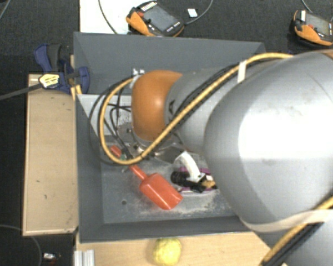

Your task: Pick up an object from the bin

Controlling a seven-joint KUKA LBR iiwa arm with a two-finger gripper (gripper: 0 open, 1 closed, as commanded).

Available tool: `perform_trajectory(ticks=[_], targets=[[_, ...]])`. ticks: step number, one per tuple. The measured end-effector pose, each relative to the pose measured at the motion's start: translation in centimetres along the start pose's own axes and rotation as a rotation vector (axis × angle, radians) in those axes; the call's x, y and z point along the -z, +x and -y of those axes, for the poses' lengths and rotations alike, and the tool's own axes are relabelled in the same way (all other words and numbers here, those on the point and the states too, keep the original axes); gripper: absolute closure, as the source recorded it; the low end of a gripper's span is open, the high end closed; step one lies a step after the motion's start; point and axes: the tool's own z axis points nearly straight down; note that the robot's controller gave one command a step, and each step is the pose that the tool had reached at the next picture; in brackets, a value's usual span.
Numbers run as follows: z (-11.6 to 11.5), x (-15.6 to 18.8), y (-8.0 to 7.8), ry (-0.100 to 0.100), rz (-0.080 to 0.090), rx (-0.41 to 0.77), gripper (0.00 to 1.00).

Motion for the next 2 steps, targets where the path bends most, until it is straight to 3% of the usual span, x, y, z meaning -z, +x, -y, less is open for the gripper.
perform_trajectory(ticks=[1, 2], targets=[[0.1, 4.0, 0.0, 0.009, -0.003, 0.004, 1.00], [0.0, 7.3, 0.0, 0.004, -0.001, 0.005, 1.00]])
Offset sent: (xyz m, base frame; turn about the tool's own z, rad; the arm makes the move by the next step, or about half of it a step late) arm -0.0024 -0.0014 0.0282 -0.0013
